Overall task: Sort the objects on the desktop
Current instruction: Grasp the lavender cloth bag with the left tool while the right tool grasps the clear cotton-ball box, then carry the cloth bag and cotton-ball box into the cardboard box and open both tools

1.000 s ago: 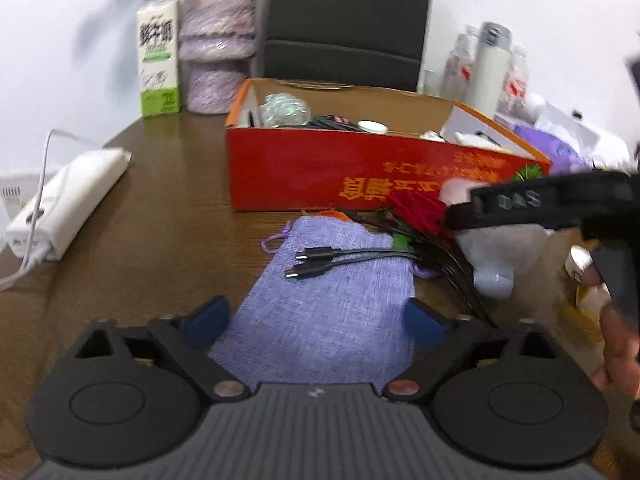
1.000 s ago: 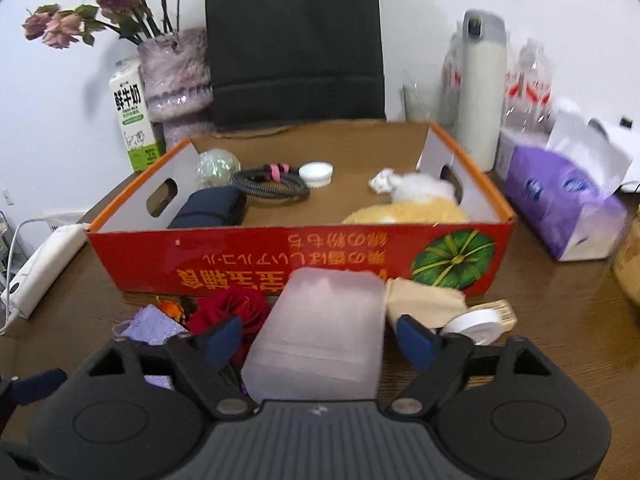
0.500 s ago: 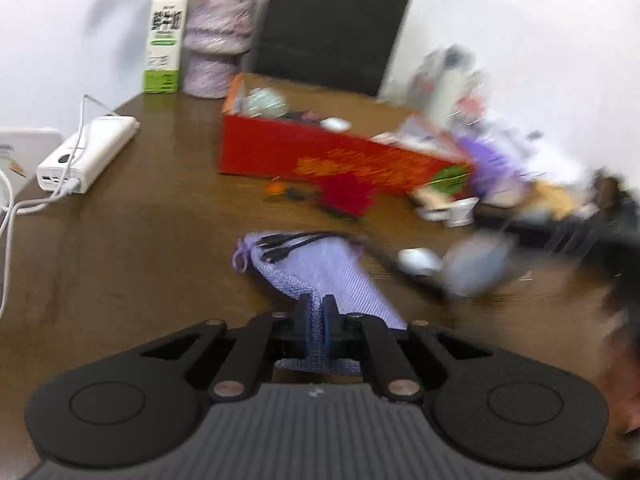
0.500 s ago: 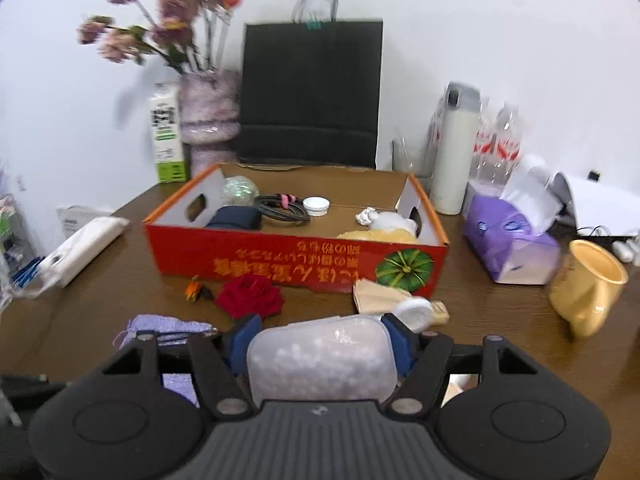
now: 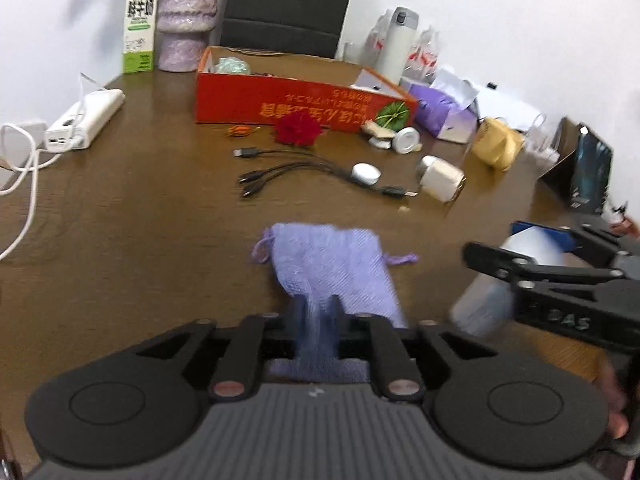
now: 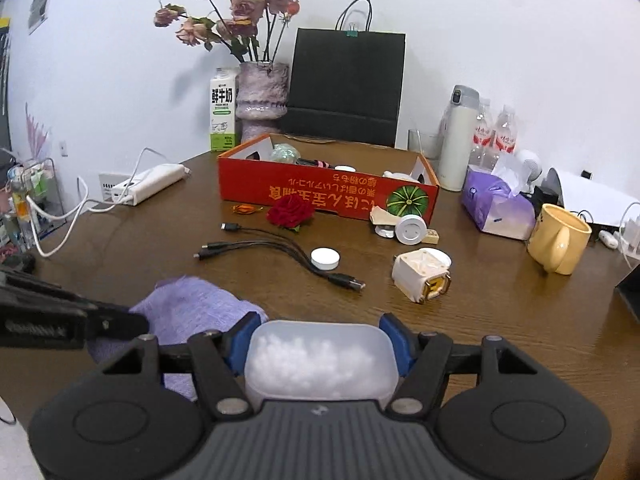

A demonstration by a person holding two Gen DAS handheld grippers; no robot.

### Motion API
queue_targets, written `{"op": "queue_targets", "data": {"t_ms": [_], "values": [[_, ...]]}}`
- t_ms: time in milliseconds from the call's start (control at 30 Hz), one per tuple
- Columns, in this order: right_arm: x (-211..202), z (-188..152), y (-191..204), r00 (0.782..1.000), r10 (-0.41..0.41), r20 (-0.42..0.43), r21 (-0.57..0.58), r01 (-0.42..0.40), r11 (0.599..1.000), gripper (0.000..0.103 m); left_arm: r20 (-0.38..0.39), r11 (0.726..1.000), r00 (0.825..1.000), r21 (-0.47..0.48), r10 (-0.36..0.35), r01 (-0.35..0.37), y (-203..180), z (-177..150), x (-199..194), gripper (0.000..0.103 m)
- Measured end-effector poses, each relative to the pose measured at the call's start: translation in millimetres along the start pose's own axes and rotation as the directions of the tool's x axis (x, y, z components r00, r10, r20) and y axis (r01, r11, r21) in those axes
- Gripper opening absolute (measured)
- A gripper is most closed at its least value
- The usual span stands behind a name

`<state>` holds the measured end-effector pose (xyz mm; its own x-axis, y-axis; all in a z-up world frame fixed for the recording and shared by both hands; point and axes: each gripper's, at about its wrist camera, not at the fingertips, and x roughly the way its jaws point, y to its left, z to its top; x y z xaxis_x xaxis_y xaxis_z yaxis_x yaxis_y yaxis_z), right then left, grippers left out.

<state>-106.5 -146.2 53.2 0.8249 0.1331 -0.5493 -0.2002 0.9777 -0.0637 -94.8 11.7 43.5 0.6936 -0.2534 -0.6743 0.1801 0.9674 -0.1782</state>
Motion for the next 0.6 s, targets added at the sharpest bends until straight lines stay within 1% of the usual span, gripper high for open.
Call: {"op": "queue_targets", "data": {"t_ms": [33, 67, 100, 133, 300, 367, 433, 500, 567, 600], "values": [[-0.3, -3.4, -1.8, 1.0, -0.002, -0.02, 0.0, 0.002, 1.0, 0.065, 0.017, 1.0, 1.0, 0.017, 0.013, -0.013, -1.5, -2.1, -1.0, 0.062], [1.5, -5.9, -3.6, 0.999, -0.003, -0.044, -0.001, 0.002, 1.0, 0.065, 0.043, 0.999, 0.999, 0.038, 0.02, -0.022, -4.0, -2.5, -2.6, 0.077], [2.1, -9.8, -5.2, 0.998, -0.004, -0.066, -0.001, 0.004, 1.0, 0.065, 0.064, 0.998, 0.998, 0.064, 0.017, -0.022, -7.5, -3.4, -2.7, 0.08], [2.9, -13.5, -7.0, 0.997, -0.005, -0.08, 0.002, 0.005, 1.0, 0.065, 0.066, 0.996, 0.998, 0.087, 0.017, -0.023, -11.9, -2.4, 0.2, 0.081], [10.9, -19.7, -10.5, 0.989, -0.013, -0.145, 0.018, 0.015, 1.0, 0.066, -0.011, 0.994, 0.999, 0.101, 0.038, -0.036, -28.9, 2.4, 37.4, 0.086], [10.0, -21.0, -9.7, 0.989, -0.018, -0.149, 0.008, 0.019, 1.0, 0.066, 0.006, 0.991, 0.997, 0.116, 0.072, -0.072, -34.0, -0.3, 44.3, 0.095], [7.2, -20.6, -10.7, 0.989, -0.018, -0.147, 0.011, 0.02, 1.0, 0.066, 0.013, 0.987, 0.996, 0.132, 0.086, -0.087, -37.6, -2.4, 47.8, 0.099], [2.2, -17.3, -13.0, 0.988, -0.015, -0.154, 0.019, 0.018, 1.0, 0.066, 0.015, 0.986, 0.996, 0.14, 0.086, -0.088, -39.4, -4.4, 48.5, 0.1], [-5.4, -12.6, -13.9, 0.988, -0.008, -0.153, 0.011, 0.01, 1.0, 0.074, 0.009, 0.986, 0.996, 0.139, 0.087, -0.088, -40.6, -3.6, 49.1, 0.101], [-8.8, -10.4, -14.9, 0.989, -0.004, -0.149, 0.012, 0.006, 1.0, 0.074, 0.005, 0.989, 0.997, 0.125, 0.082, -0.082, -39.6, -2.4, 48.6, 0.101]]}}
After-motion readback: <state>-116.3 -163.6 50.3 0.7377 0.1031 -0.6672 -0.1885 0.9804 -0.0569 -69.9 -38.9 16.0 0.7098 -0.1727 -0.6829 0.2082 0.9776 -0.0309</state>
